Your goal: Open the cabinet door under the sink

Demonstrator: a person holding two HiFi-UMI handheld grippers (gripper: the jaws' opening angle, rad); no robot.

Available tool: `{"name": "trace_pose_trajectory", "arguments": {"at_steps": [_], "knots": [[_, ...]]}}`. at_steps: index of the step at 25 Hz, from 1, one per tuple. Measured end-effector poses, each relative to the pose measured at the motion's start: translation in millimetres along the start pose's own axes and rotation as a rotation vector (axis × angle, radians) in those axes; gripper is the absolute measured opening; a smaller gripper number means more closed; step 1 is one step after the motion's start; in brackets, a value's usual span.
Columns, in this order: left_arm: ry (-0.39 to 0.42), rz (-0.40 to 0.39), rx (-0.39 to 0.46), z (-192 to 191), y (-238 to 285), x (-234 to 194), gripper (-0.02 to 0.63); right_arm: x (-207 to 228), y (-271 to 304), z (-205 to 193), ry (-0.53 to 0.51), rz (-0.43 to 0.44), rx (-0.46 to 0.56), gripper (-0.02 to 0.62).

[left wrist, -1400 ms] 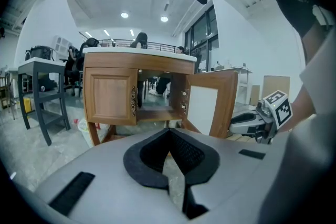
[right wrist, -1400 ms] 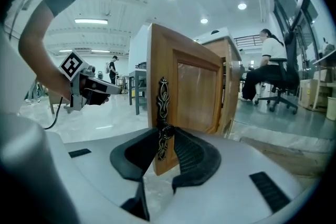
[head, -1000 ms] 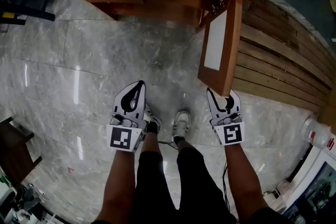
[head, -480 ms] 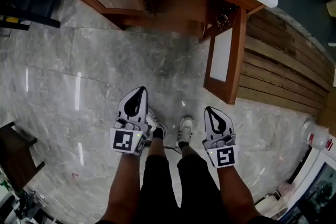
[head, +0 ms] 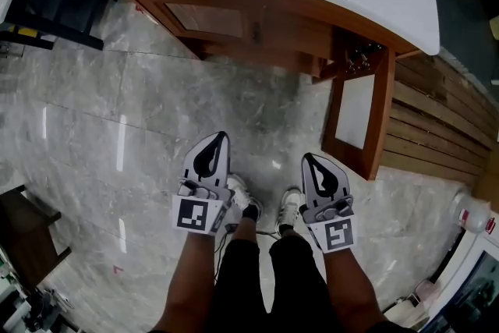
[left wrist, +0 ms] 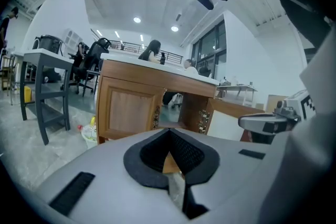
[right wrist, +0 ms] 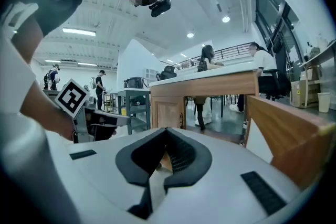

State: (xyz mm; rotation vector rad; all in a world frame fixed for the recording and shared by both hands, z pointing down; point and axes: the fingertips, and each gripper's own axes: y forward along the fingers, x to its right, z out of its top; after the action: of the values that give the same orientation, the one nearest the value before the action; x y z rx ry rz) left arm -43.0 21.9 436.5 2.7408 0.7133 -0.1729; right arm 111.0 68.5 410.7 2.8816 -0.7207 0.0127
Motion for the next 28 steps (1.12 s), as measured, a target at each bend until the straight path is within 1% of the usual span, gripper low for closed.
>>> {"name": "trace_pose_trajectory", "arguments": {"at_steps": [3,5,7,9,13,17,21,24,28], "knots": [[0.014,-0.009,-0.004,0,-1,-16,0.018,-8,27,9,-0.012,0.001,0.030,0.025],[0.024,-0.007,-0.036,-4,-1,-28,0.018,-12,43,11,-0.024,0.003,0.045,0.025],[0.024,-0.011,-0.014,2,1,-37,0.018,-15,57,12,-0.025,-0.004,0.058,0.025],[0.008,-0.014,0.009,9,5,-45,0.018,-16,70,7,-0.021,-0.022,0.042,0.025],[0.041,-0.009,-0.023,9,15,-63,0.018,-13,94,-3,-0.027,-0.029,0.028,0.025],[0.030,-0.024,-0.006,12,33,-69,0.018,-8,117,-11,-0.016,-0.023,0.014,0.025],[0.014,-0.035,0.011,18,49,-71,0.018,-1,139,-12,-0.012,-0.010,0.022,0.025],[0.011,-0.032,0.010,20,61,-78,0.018,1,158,-12,-0.017,0.009,0.035,0.025],[0.014,-0.025,0.008,19,80,-85,0.018,9,177,-17,-0.008,0.020,0.024,0.025]]}}
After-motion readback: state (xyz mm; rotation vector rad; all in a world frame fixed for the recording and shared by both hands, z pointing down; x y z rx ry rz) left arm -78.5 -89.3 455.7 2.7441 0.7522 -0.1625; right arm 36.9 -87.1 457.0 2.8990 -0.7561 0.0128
